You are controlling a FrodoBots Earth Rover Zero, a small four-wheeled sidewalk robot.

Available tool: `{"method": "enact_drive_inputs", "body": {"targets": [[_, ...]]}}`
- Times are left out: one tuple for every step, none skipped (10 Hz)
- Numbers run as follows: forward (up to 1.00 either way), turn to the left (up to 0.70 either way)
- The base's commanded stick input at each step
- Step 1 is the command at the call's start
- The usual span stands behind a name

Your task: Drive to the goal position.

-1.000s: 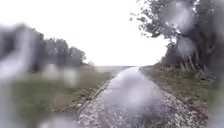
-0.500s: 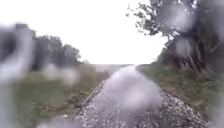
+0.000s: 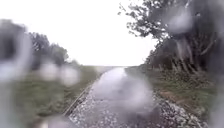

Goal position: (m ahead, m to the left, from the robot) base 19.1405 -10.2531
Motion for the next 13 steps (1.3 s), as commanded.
{"method": "enact_drive_inputs", "body": {"targets": [[0.85,0.00],[0.85,0.00],[0.85,0.00],[0.85,0.00],[0.85,0.00],[0.85,0.00],[0.85,0.00],[0.85,0.00],[0.85,0.08],[0.85,0.31],[0.85,0.13],[0.85,0.00],[0.85,0.00]]}}
